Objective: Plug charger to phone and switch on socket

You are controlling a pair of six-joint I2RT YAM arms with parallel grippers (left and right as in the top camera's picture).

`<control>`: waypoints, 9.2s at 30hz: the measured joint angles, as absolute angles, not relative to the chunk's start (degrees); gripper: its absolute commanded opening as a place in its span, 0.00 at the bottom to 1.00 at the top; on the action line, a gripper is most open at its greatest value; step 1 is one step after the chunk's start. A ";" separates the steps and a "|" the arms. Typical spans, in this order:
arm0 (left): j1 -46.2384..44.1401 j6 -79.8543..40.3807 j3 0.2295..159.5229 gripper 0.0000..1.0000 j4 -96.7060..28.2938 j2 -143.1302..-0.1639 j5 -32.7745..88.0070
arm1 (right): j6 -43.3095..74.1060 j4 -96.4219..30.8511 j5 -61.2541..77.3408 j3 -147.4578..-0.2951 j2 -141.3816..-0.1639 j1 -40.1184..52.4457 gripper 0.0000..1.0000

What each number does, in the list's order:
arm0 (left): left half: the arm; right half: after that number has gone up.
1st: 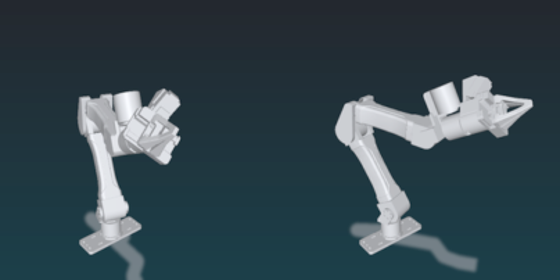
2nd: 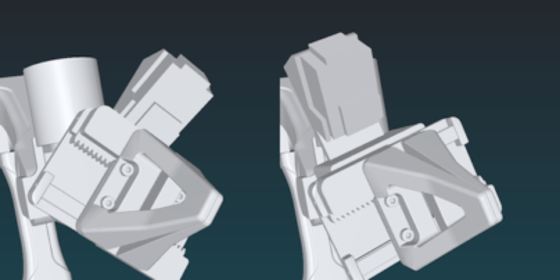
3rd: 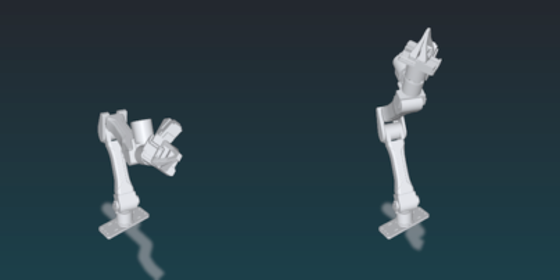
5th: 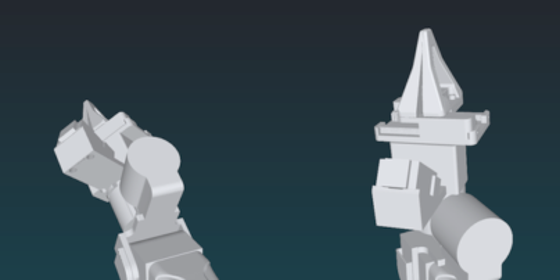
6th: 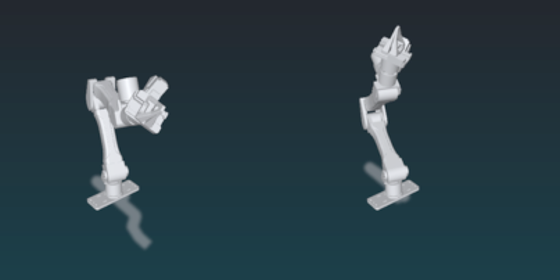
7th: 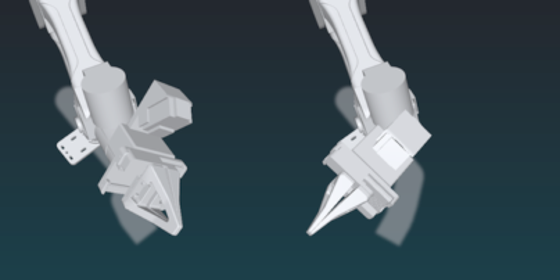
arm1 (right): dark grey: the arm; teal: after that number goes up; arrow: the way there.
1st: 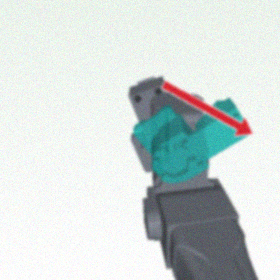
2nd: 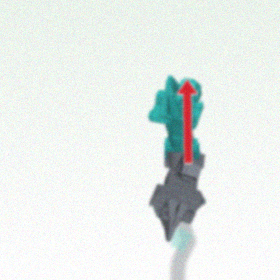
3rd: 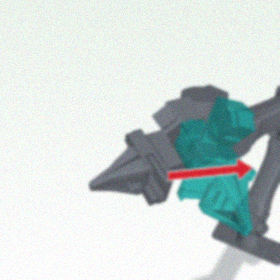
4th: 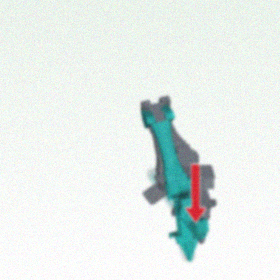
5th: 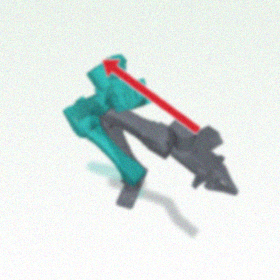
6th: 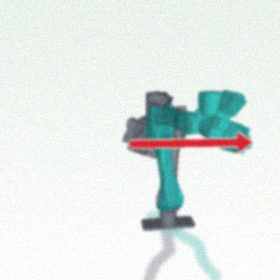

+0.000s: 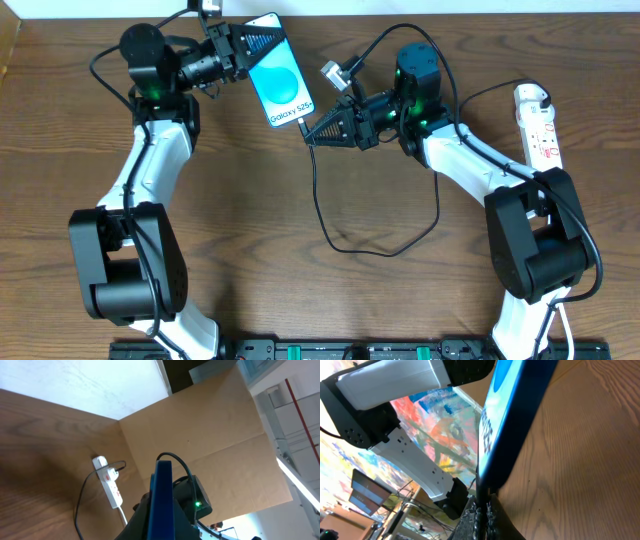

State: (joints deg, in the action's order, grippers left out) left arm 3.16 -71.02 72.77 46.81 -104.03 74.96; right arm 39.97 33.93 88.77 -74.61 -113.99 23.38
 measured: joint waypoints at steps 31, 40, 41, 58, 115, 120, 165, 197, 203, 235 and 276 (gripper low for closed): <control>0.89 -70.08 72.77 0.07 46.92 -104.03 73.14 | 39.97 33.91 88.75 -74.61 -113.99 23.42 0.01; 0.86 -70.04 72.77 0.07 46.92 -104.03 73.14 | 39.97 33.91 88.77 -74.61 -113.99 23.42 0.01; 0.86 -70.04 72.77 0.07 46.94 -104.03 73.14 | 39.97 33.91 88.77 -74.61 -113.99 23.42 0.01; 0.84 -70.04 72.77 0.08 46.92 -104.03 72.90 | 39.97 33.82 88.75 -74.61 -113.99 23.42 0.01; 0.82 -64.66 72.77 0.07 46.92 -104.03 76.99 | 39.97 33.65 88.77 -74.15 -114.02 21.45 0.01; 3.40 -65.71 72.77 0.07 46.92 -104.03 75.90 | 39.97 33.15 88.77 -74.15 -114.02 21.45 0.01; 26.59 -81.21 72.75 0.07 46.92 -104.03 82.83 | 29.74 -36.69 6.33 -92.07 -122.19 43.97 0.95; 26.59 -81.23 72.75 0.07 46.92 -104.03 84.14 | 30.61 -36.93 0.71 -95.83 -128.86 47.81 0.22; 26.61 -81.23 72.75 0.07 46.92 -104.03 84.79 | 31.24 -36.32 0.60 -95.83 -128.90 47.81 0.19; 26.83 -81.23 72.75 0.07 46.92 -104.03 88.49 | 10.61 -29.17 71.85 -96.16 -129.95 25.82 0.01; 16.69 -49.43 72.66 0.07 23.75 -104.03 74.00 | 32.53 11.22 88.60 -96.42 -129.95 31.94 0.01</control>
State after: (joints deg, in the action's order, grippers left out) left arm 16.69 -49.43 72.66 23.75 -104.03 74.00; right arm 32.53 11.22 88.60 -96.42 -129.95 31.94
